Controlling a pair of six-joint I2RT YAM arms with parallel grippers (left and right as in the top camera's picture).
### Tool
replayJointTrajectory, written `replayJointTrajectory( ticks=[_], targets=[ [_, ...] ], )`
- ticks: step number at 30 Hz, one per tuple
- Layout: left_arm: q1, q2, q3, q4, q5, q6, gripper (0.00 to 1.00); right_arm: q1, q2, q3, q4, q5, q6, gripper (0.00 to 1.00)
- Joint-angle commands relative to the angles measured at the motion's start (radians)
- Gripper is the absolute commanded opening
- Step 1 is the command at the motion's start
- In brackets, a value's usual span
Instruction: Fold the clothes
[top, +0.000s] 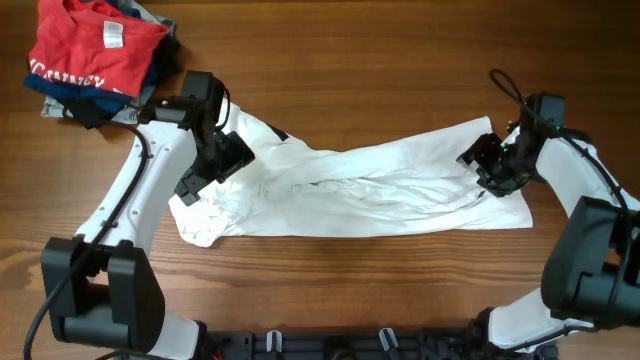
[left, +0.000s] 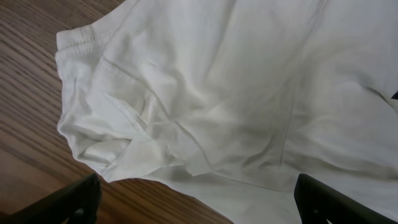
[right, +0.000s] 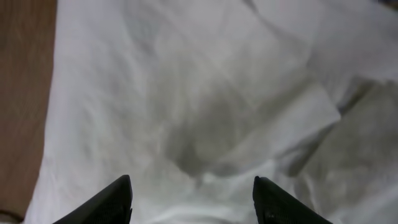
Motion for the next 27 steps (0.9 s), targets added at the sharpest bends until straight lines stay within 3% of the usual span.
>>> replayJointTrajectory(
  ticks=[1,4,8,15,16,18,22,27],
  targets=[
    [-0.004,-0.02,-0.006,-0.006,0.008,0.021,1.0,-0.002,0.026,-0.003,0.034,0.014,0.056,0.62],
    [-0.004,-0.02,-0.006,0.002,0.008,0.02,1.0,-0.002,0.026,-0.003,0.035,0.015,0.054,0.62],
    [-0.004,-0.02,-0.006,0.006,0.008,0.021,1.0,-0.002,0.035,-0.003,0.053,0.051,0.055,0.5],
    [-0.004,-0.02,-0.006,0.005,0.008,0.021,1.0,-0.002,0.089,-0.003,0.097,0.022,0.063,0.42],
    [-0.004,-0.02,-0.006,0.005,0.008,0.021,1.0,-0.002,0.089,-0.003,0.098,0.021,0.063,0.37],
    [-0.004,-0.02,-0.006,0.005,0.008,0.021,1.0,-0.002,0.089,-0.003,0.099,0.026,0.066,0.04],
    [-0.004,-0.02,-0.006,0.004,0.008,0.021,1.0,-0.002,0.072,-0.002,0.09,0.066,0.082,0.04],
    [-0.004,-0.02,-0.006,0.005,0.008,0.021,1.0,-0.002,-0.075,0.005,-0.012,0.135,0.08,0.04]
  ],
)
